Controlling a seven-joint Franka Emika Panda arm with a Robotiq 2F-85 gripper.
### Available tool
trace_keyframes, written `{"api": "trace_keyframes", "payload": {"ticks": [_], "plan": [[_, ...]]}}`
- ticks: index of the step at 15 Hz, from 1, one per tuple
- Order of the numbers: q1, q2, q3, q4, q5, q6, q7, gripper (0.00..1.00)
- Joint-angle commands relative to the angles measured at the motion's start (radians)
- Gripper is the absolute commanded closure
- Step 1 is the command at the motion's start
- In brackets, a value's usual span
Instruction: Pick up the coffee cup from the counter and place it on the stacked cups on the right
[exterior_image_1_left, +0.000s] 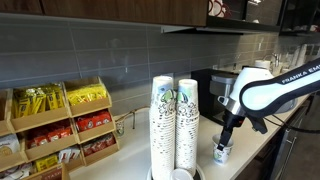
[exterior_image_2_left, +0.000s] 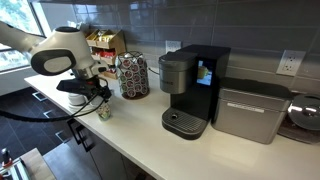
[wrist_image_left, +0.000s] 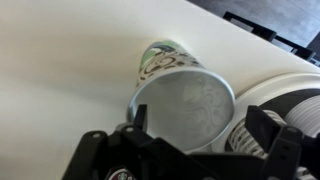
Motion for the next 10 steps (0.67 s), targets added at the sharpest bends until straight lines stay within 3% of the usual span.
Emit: {"api": "trace_keyframes", "payload": {"ticks": [1,10], "plan": [[-0.041,0.032,0.015,-0.005,-0.064,0.065,0.03,0.0],[-0.127,0.05,0.036,-0.001,-0.21,0.099,0.148,0.0]]}}
